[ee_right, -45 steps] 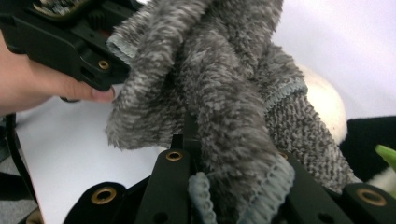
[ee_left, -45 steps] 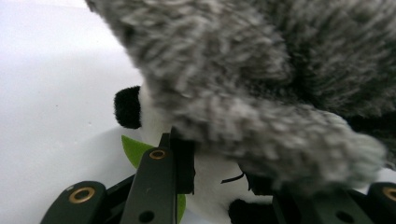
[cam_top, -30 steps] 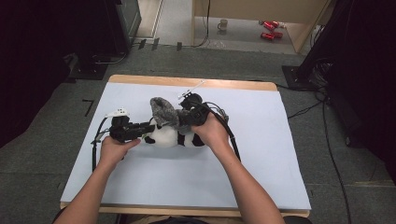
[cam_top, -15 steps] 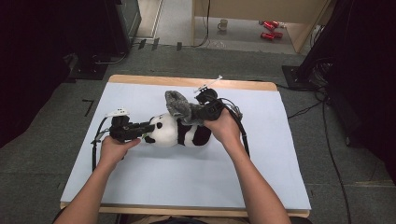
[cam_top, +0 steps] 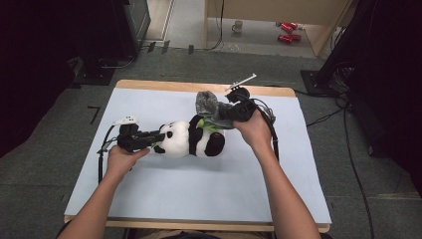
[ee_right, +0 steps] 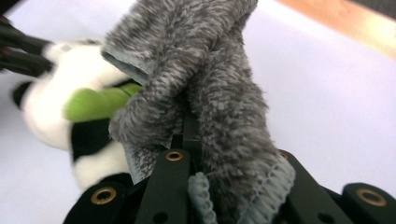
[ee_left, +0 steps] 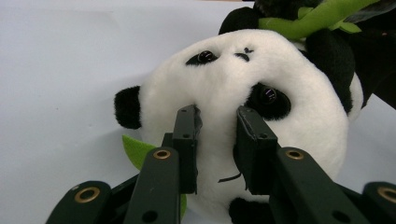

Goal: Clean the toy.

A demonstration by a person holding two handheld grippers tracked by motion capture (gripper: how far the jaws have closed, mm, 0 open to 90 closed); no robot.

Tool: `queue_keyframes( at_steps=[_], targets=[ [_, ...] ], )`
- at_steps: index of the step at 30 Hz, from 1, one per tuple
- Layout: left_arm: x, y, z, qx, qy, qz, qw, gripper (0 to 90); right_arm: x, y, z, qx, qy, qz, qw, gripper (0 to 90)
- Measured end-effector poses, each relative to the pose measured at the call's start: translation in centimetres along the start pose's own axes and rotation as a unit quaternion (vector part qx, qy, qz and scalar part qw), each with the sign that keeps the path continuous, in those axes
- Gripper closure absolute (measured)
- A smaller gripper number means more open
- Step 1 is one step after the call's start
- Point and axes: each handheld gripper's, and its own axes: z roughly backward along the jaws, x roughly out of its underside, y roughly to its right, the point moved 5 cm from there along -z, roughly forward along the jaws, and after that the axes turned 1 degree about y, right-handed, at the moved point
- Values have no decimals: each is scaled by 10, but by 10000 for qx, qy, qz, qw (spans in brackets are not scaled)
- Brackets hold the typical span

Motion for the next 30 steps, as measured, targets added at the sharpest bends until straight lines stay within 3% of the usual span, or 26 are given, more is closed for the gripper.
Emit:
queue_keyframes(
  at_steps=[9, 15, 23, 27, 30],
  targets=[
    [0, 0, 0, 3, 28, 69, 10000, 713, -38, -39, 20, -258, 391, 268, 9985, 798],
    [0, 0, 0, 12, 34, 88, 10000, 712, -57, -77, -1, -525, 327, 527, 9967, 798],
    [-1, -1, 0, 1, 30, 129, 9999, 714, -47, -116, -51, -807, -114, 686, 9943, 798],
    [-1, -1, 0, -23, 10, 151, 9999, 716, -30, -123, -72, -844, -401, 750, 9928, 798],
    [0, -1, 1, -7, -16, 116, 9999, 717, -21, -119, -74, -809, -434, 805, 9925, 797]
  ],
)
